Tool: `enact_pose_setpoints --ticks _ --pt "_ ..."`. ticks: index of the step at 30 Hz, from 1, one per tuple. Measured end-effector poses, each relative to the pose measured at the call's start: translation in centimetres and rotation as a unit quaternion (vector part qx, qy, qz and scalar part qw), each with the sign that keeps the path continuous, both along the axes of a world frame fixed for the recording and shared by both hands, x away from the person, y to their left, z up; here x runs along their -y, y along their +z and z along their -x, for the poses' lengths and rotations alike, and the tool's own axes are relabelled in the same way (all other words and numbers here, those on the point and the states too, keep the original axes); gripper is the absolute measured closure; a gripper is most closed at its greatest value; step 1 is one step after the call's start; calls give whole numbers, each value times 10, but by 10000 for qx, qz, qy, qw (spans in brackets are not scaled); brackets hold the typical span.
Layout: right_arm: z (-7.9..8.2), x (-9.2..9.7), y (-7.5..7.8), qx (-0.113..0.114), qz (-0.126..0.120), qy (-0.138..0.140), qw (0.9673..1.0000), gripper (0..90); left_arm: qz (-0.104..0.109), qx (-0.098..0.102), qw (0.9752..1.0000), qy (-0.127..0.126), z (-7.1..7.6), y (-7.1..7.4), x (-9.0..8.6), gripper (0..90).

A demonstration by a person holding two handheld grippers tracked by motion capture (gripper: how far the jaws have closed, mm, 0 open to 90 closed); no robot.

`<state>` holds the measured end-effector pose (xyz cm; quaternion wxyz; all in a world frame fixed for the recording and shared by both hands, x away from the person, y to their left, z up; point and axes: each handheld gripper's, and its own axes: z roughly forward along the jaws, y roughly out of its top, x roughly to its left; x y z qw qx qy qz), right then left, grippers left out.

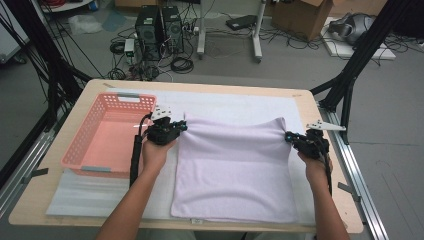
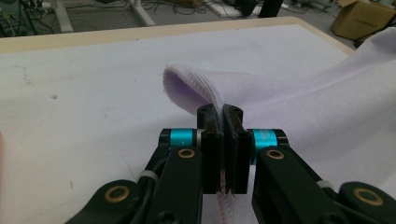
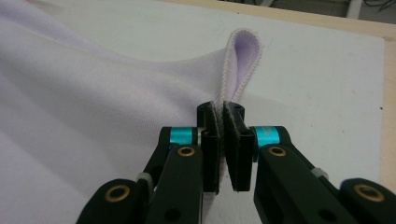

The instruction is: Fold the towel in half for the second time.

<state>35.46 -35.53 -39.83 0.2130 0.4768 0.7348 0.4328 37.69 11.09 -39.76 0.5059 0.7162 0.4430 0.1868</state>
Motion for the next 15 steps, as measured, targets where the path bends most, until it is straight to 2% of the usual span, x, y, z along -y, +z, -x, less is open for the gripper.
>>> enact_pose_setpoints --ticks 2,3,4,7,9,15 --pt "8 1 1 14 0 47 10000 854 -21 8 10000 -61 7 1 -1 862" --pt "12 0 2 33 9 69 10000 854 -109 6 9998 -142 11 1 -1 862" --pt "17 0 3 23 3 89 10000 854 -85 68 9998 -163 16 2 -1 862" --pt "28 1 2 59 7 127 9999 854 -60 86 9995 -293 27 2 -1 862" --pt "35 2 0 52 20 173 9998 854 -111 84 9993 -360 33 1 -2 862" --pt "55 3 -8 -7 27 263 9997 853 -30 17 9987 -508 56 -10 -7 862"
